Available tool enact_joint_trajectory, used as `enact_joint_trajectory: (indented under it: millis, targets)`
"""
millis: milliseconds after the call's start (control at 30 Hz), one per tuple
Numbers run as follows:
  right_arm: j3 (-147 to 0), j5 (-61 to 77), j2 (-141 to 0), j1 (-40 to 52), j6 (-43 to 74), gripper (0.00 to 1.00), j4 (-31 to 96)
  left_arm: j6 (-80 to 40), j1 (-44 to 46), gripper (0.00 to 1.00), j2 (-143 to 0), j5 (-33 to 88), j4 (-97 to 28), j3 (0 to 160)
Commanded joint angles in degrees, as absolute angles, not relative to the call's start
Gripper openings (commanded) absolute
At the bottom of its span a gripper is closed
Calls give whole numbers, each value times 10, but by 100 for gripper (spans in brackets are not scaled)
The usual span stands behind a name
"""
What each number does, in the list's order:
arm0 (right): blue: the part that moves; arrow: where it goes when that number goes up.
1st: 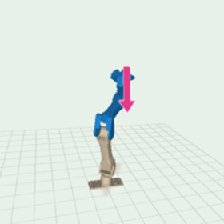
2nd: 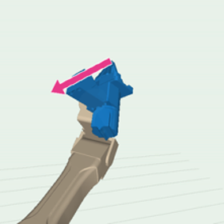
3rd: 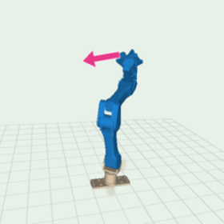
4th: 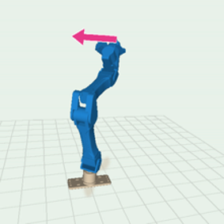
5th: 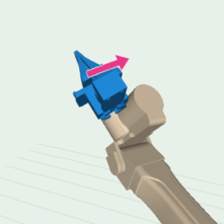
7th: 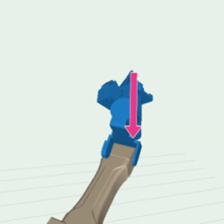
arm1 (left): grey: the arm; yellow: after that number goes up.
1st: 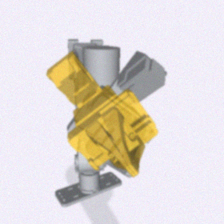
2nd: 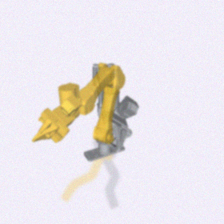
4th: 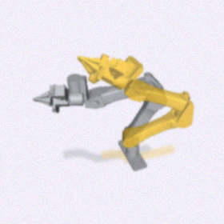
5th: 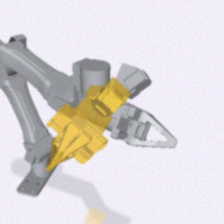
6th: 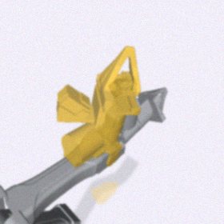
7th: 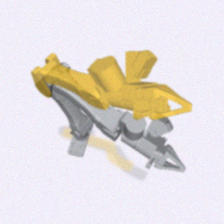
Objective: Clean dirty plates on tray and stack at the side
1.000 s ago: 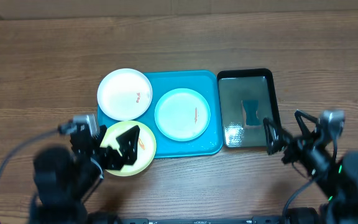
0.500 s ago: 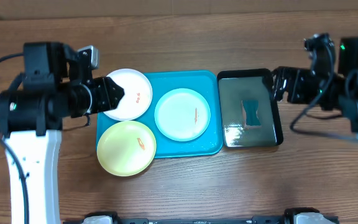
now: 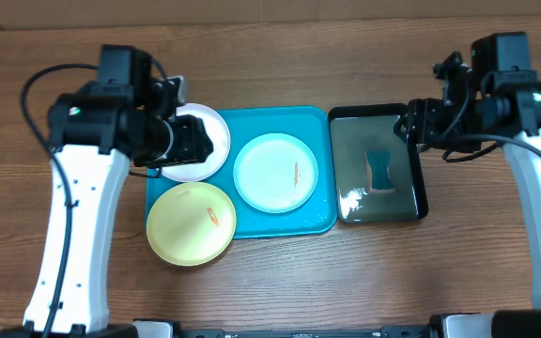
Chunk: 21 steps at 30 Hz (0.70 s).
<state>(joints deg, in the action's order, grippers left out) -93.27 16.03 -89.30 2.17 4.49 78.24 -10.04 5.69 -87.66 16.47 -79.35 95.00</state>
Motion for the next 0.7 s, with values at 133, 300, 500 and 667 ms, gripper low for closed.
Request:
enact_joint_trajectory:
  millis: [133,300,500,667]
  targets:
    - [-873,98,-934,19,45,57,757,-92,98,62,-931,114,-795,953]
    - [-802,99,-937,30,49,53,696,-92,106,61,-967,114,-792,953]
    - [-724,74,-938,69,49,59,601,-95,106,60,-998,114,-788,953]
    - [-707,45,-946,83,60,60,560,-95,106,56,-1011,114,-788,952]
